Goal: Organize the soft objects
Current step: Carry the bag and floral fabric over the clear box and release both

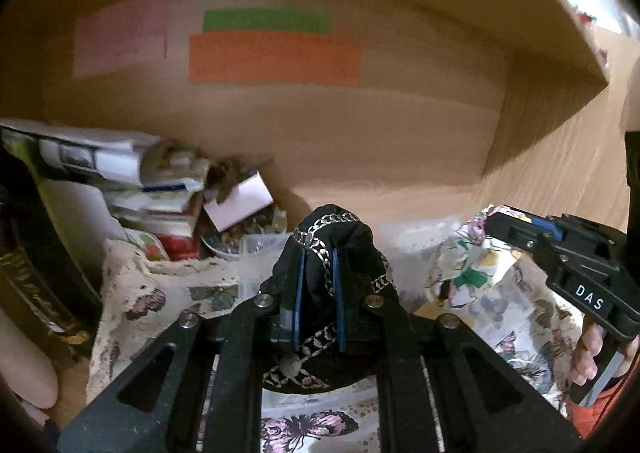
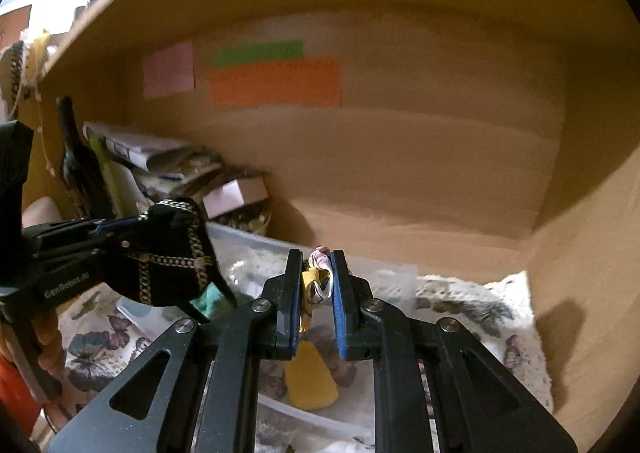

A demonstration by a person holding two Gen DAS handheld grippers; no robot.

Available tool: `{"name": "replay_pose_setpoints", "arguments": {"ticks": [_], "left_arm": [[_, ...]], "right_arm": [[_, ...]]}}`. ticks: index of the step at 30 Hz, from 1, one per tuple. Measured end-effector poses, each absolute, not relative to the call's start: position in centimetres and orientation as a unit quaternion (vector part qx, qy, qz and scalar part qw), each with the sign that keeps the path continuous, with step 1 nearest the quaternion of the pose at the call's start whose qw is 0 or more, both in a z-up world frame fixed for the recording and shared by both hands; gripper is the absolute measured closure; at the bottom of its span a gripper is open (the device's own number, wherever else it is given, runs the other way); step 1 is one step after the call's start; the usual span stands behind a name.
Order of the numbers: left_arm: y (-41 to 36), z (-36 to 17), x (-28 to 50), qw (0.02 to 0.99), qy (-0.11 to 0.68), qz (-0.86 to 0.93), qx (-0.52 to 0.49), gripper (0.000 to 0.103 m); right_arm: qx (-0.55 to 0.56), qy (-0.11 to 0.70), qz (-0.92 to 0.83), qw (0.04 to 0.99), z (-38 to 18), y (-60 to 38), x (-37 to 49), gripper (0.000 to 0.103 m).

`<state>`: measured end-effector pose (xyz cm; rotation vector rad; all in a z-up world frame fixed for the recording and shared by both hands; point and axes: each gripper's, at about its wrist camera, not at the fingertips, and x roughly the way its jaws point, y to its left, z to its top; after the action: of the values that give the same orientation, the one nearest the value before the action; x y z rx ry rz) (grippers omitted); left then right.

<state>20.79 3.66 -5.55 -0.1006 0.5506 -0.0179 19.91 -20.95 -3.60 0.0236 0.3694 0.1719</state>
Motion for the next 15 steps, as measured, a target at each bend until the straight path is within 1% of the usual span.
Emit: {"name": "replay_pose_setpoints", "arguments": {"ticks": [12, 15], "left_arm": [[2.5, -10.0, 24.0, 0.935, 0.352, -0.026, -0.036, 0.091], [2.4, -10.2, 24.0, 0.933, 0.358, -0.025, -0.031, 0.089]], "right_arm": [[-0.011, 0.274, 0.120, 0.954, -6.9, -19.4, 24.1, 0.090], [-0.017, 0.288, 0.122, 0.950, -7.4, -19.3, 24.3, 0.090]]}}
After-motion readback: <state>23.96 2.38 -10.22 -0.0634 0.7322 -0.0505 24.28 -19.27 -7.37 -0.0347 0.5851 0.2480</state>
